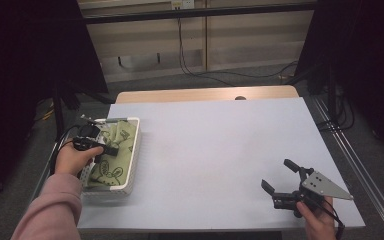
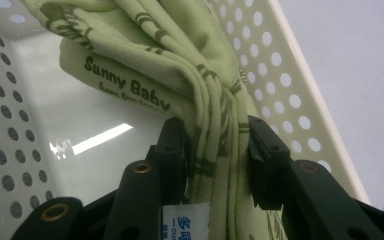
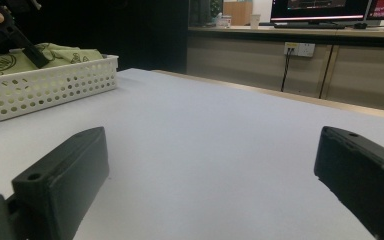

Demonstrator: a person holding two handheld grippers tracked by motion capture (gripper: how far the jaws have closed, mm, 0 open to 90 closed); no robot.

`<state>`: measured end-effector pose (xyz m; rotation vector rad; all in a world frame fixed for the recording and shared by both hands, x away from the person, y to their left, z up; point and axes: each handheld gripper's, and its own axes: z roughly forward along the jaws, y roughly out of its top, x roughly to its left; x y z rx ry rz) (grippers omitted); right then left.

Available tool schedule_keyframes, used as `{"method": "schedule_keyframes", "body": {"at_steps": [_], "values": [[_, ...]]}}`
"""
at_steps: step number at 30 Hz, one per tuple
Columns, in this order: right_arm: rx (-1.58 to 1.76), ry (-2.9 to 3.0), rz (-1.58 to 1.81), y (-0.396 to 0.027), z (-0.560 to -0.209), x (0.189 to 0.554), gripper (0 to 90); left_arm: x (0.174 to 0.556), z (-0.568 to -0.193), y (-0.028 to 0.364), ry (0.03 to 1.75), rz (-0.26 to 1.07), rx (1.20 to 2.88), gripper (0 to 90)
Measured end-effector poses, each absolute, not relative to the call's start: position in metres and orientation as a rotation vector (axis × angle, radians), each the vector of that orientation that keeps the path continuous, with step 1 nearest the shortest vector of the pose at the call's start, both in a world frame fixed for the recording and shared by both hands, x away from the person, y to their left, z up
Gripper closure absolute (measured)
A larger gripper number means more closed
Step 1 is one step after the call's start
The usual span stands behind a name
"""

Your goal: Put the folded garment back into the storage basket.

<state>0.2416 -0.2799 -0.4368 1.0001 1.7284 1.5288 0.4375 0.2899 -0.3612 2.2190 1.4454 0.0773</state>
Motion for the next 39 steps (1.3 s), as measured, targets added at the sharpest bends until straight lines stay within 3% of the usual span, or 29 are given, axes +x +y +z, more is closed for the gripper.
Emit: {"method": "schedule_keyframes", "body": {"at_steps": [27, 39], "values": [[0.995, 1.735, 1.525, -0.278, -0.437, 0.242, 0.6, 0.431, -0.354, 0.306, 1.478, 0.151, 2.164, 58.9], [0.997, 1.731, 1.523, -0.280, -0.437, 0.241, 0.6, 0.427, -0.345, 0.310, 1.457, 0.190, 2.093, 44.8]]}}
